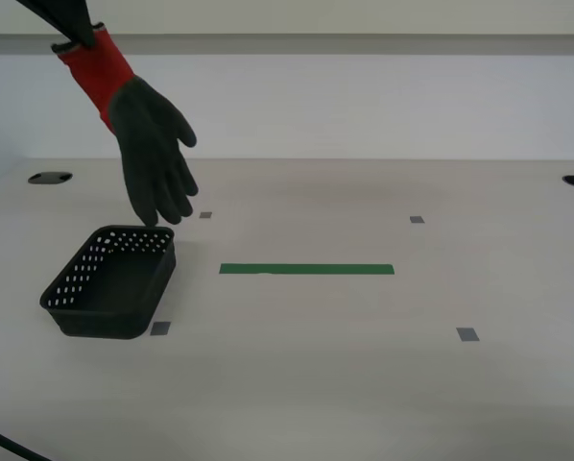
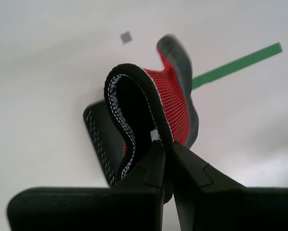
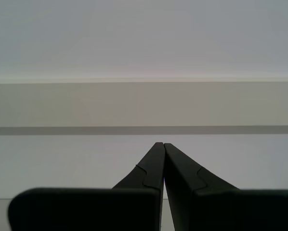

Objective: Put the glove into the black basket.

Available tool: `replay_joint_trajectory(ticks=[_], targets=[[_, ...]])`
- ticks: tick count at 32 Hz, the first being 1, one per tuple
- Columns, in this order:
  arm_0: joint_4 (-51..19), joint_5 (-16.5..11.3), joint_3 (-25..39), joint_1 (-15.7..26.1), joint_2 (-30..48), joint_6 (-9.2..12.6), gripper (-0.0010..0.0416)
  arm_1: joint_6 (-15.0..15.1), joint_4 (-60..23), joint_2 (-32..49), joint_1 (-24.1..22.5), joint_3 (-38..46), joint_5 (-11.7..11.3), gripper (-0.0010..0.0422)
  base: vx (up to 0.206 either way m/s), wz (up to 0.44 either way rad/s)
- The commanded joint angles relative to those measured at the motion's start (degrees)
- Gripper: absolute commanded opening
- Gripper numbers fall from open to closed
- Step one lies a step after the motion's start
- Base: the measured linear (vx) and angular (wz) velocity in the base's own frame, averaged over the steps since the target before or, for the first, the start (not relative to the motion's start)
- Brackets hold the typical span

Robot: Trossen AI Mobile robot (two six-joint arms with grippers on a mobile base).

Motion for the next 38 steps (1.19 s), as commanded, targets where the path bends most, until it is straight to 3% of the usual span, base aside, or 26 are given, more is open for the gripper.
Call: replay_joint_trajectory(ticks=[1, 4, 5, 9, 12, 13, 16, 19, 28, 29, 31, 38], targets=[[0.0, 0.1, 0.1, 0.0, 0.0, 0.0, 0.0001, 1.2, -2.3, -1.3, 3.0, 0.2, -2.2, -0.0001, 0.0, 0.0], [-0.2, 0.1, 0.1, 0.0, 0.0, 0.0, 0.0001, 1.8, -3.8, -1.4, 4.9, 0.2, -6.5, -0.0001, 0.0, 0.0], [-0.2, 0.1, 0.1, 0.0, 0.0, 0.0, 0.0001, 1.8, -4.0, -1.4, 5.8, 0.2, -6.6, -0.0001, 0.0, 0.0], [-0.3, 0.1, 0.1, 0.0, 0.0, 0.0, 0.0001, 2.2, -3.2, -1.4, 7.5, -2.0, -6.6, -0.0001, 0.0, 0.0], [-0.4, 0.1, 0.1, 0.0, 0.0, 0.0, 0.0001, 2.2, 1.4, -1.4, 8.3, -10.9, -5.3, -0.0001, 0.0, 0.0], [-0.5, 0.1, 0.1, 0.0, 0.0, 0.0, 0.0001, 2.1, 6.8, -1.4, 8.4, -16.0, -3.3, -0.0001, 0.0, 0.0], [-0.7, 0.0, 0.1, 0.0, 0.0, 0.0, 0.0001, 0.0, 12.2, -1.2, 8.6, -21.8, -2.7, -0.0001, 0.004, -0.01], [-1.0, 0.1, 0.1, 0.0, 0.0, 0.0, 0.0001, -0.1, 14.1, 0.9, 8.7, -24.8, -2.7, -0.0001, 0.0, 0.0], [-1.5, 0.1, 0.1, 0.0, 0.0, 0.0, 0.0001, -0.9, 27.0, 19.2, 8.7, -25.4, -2.6, -0.0001, 0.0, 0.0], [-1.5, 0.1, 0.1, 0.0, 0.0, 0.0, 0.0, -1.6, 28.8, 26.2, 8.7, -24.7, -2.7, 0.0, 0.0, 0.0], [-1.8, 0.1, 0.1, 0.0, 0.0, 0.0, 0.0001, -2.1, 30.6, 29.9, 8.7, -24.2, -2.7, 0.0, 0.0, 0.0], [-3.0, 0.3, 0.1, 0.0, 0.0, 0.0, 0.0001, -2.5, 36.3, 31.7, 8.8, -23.1, -2.8, 0.0, -0.002, 0.003]])
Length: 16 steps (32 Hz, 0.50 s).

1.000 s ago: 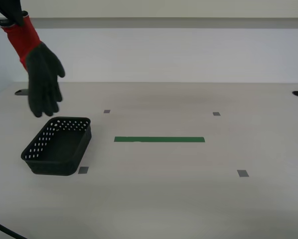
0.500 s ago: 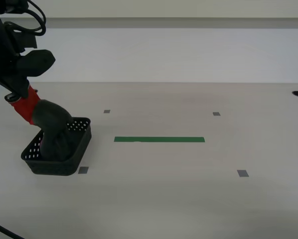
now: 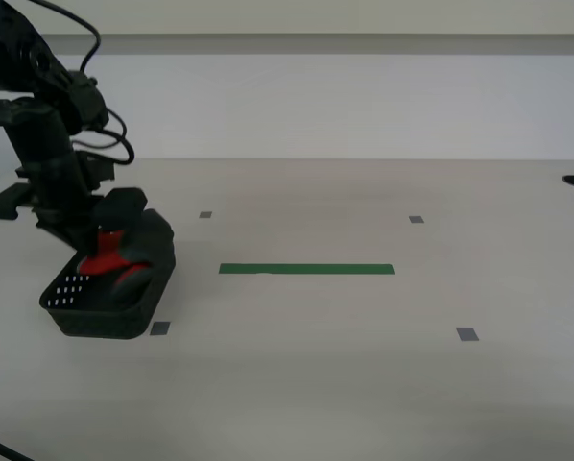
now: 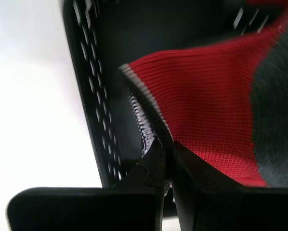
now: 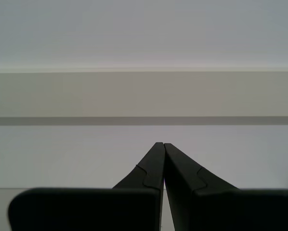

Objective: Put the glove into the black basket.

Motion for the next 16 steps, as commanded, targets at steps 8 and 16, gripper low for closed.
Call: replay_joint_trajectory(ticks=[8, 16], targets=[[-1.2, 0.2, 0.1, 0.0, 0.1, 0.0, 0.0001, -2.6, -0.5, -0.2, 0.1, 1.4, 0.1, 0.0095, 0.0, 0.0], [-1.2, 0.2, 0.1, 0.0, 0.1, 0.0, 0.0001, -3.1, -3.5, -0.2, 0.0, 1.4, 0.1, 0.0229, 0.0, 0.0]])
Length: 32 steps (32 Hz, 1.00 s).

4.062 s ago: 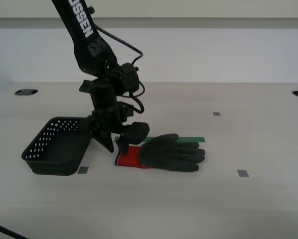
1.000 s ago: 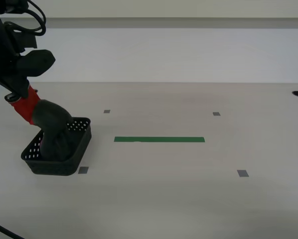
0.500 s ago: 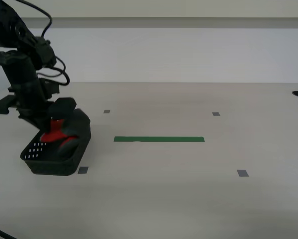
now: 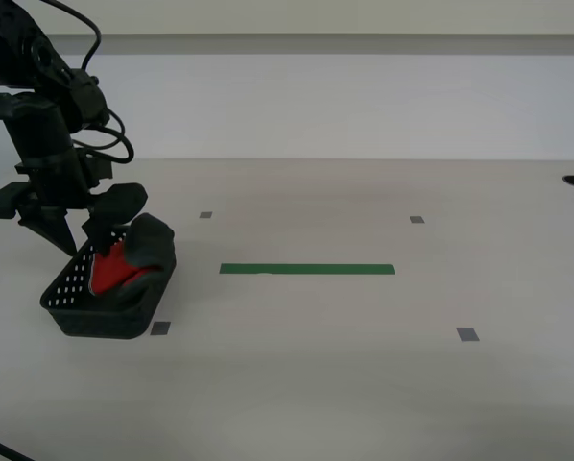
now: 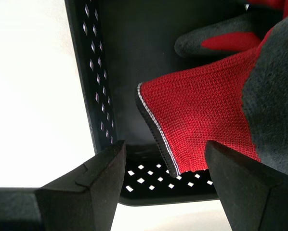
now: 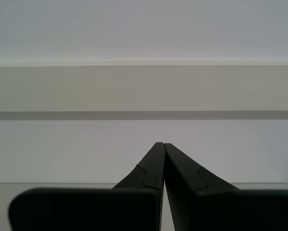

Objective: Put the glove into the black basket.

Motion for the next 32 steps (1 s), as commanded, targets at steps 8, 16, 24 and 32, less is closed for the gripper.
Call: replay_joint_trajectory(ticks=[8, 16, 24, 32], targets=[[0.1, 0.1, 0.1, 0.0, 0.0, 0.0, 0.0001, -0.6, -2.4, 0.0, 0.0, 0.0, 0.1, 0.0001, 0.0, 0.0], [0.1, 0.1, 0.1, 0.0, 0.0, 0.0, 0.0001, -0.8, -2.7, 0.0, 0.0, 0.0, 0.1, 0.0, 0.0, 0.0], [0.1, 0.1, 0.1, 0.0, 0.0, 0.0, 0.0, -0.7, -2.3, 0.0, 0.0, 0.0, 0.1, 0.0, 0.0, 0.0], [0.2, 0.1, 0.1, 0.0, 0.0, 0.0, 0.0001, -0.7, -1.9, 0.0, 0.0, 0.0, 0.1, 0.0, 0.0, 0.0]])
